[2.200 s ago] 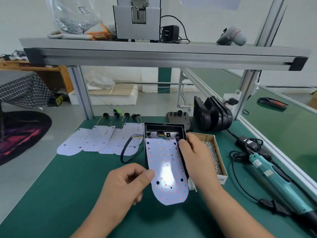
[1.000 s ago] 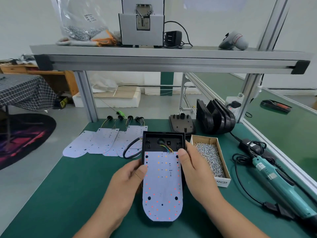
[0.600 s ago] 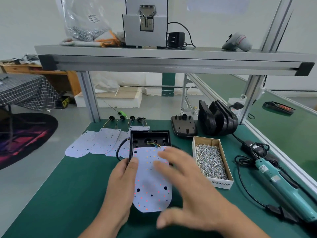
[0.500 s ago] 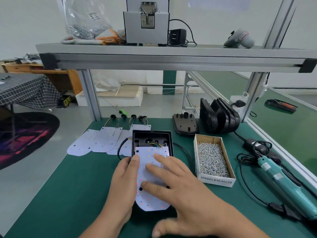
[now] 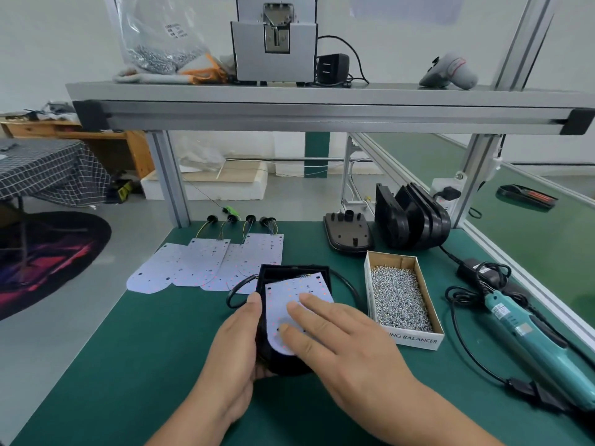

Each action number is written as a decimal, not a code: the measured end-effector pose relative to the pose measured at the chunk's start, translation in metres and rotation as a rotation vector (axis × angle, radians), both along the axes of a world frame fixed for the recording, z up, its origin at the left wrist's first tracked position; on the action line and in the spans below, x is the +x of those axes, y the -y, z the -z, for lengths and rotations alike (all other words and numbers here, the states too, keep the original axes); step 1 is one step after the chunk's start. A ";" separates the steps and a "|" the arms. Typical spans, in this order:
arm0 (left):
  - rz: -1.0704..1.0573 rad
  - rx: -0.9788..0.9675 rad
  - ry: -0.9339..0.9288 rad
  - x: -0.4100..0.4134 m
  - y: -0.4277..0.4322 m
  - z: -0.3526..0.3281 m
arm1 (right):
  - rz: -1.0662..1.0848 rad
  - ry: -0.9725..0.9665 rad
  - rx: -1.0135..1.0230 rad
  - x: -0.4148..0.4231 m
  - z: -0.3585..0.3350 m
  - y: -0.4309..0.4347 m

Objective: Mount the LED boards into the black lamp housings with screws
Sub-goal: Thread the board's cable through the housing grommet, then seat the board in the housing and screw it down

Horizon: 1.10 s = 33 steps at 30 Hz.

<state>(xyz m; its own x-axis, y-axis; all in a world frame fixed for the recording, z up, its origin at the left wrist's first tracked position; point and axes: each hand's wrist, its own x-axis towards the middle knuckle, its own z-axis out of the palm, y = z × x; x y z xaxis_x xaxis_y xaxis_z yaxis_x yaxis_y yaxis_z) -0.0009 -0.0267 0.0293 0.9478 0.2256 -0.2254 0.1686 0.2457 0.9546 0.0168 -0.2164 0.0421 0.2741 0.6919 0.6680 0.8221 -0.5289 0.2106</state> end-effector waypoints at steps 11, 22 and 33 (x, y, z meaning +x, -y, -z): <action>0.095 -0.091 0.046 -0.004 0.011 0.004 | 0.059 -0.102 -0.003 -0.007 -0.002 -0.008; 0.139 0.066 0.173 -0.005 0.005 0.004 | -0.088 -0.574 0.160 0.006 -0.010 0.006; 0.460 0.204 0.343 -0.008 0.006 0.007 | 0.164 -1.295 0.837 0.027 -0.007 0.018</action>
<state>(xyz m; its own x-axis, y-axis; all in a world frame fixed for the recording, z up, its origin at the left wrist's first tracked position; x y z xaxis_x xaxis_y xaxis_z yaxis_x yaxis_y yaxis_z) -0.0088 -0.0324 0.0218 0.9693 -0.2176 0.1144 -0.1113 0.0266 0.9934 0.0442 -0.2346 0.0496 0.9829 0.1604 0.0902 0.1258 -0.2279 -0.9655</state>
